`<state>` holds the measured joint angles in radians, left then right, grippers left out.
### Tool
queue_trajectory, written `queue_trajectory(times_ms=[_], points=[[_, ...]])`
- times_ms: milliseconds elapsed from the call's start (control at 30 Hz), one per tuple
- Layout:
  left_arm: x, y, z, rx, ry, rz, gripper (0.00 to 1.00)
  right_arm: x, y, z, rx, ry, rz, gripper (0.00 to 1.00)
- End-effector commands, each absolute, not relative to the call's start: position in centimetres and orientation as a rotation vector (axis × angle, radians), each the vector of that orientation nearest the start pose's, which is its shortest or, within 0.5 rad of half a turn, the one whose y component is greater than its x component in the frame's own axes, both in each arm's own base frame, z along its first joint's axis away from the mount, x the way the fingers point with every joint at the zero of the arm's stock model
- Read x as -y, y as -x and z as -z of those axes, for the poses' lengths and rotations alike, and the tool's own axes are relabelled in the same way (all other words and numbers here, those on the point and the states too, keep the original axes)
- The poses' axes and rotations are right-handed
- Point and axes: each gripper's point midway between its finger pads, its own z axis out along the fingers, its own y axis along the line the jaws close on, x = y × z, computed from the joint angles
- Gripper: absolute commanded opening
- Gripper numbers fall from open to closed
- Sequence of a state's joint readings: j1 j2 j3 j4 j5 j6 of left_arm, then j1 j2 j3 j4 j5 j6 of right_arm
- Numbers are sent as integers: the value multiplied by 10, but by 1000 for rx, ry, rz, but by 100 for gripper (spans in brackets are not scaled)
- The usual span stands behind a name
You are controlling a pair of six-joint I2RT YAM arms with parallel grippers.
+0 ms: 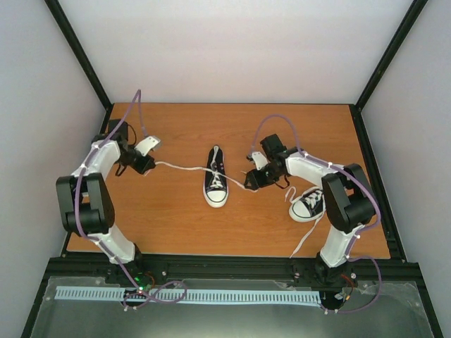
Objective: Tie the shoes
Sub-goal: Tie the shoelace on the shoe, then wrap the shoelace around the shoelace.
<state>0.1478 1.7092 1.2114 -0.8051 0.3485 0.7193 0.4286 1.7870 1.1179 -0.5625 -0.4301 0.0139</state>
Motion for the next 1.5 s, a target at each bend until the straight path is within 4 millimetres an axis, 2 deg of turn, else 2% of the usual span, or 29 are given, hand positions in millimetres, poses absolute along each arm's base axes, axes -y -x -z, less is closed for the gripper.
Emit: queue_trajectory(times_ms=[0, 33, 133, 233, 300, 367, 467, 533, 600, 633, 767, 1000, 1067, 1133, 1233, 1300, 1400, 1467], points=[[75, -348, -174, -2336, -941, 625, 1, -235, -323, -83, -2660, 734, -703, 93], [84, -343, -190, -2288, -970, 665, 1, -236, -328, -93, -2619, 743, -688, 99], [108, -329, -228, -2167, -1032, 766, 1, -262, -342, -135, -2389, 887, -660, 100], [124, -319, -262, -2048, -1064, 818, 1, -317, -331, -166, -2088, 1159, -674, 100], [134, -312, -281, -1965, -1085, 848, 1, -346, -324, -172, -1895, 1288, -682, 100], [141, -305, -296, -1890, -1106, 866, 1, -360, -330, -165, -1799, 1329, -697, 98], [148, -296, -311, -1820, -1128, 898, 1, -378, -348, -158, -1765, 1356, -717, 83], [151, -296, -316, -1806, -1113, 926, 1, -390, -350, -152, -1766, 1388, -783, 72], [153, -297, -317, -1795, -1107, 939, 1, -398, -349, -149, -1740, 1398, -839, 68], [154, -297, -317, -1790, -1110, 941, 1, -399, -350, -149, -1730, 1389, -843, 66], [155, -296, -317, -1783, -1122, 948, 1, -399, -360, -140, -1752, 1351, -826, 46], [156, -294, -313, -1773, -1137, 967, 1, -388, -368, -131, -1794, 1280, -887, 18], [164, -291, -305, -1774, -1167, 977, 1, -388, -368, -132, -1789, 1274, -910, 9], [180, -283, -285, -1793, -1245, 991, 1, -389, -368, -135, -1783, 1264, -925, 3], [201, -256, -244, -1785, -1447, 1014, 1, -385, -375, -139, -1784, 1237, -926, 3], [209, -239, -207, -1792, -1606, 975, 1, -378, -380, -141, -1792, 1204, -949, 3], [213, -221, -139, -1846, -1860, 824, 1, -371, -385, -144, -1789, 1182, -983, 3], [220, -210, -107, -1857, -1995, 759, 1, -370, -384, -144, -1788, 1194, -976, 3]])
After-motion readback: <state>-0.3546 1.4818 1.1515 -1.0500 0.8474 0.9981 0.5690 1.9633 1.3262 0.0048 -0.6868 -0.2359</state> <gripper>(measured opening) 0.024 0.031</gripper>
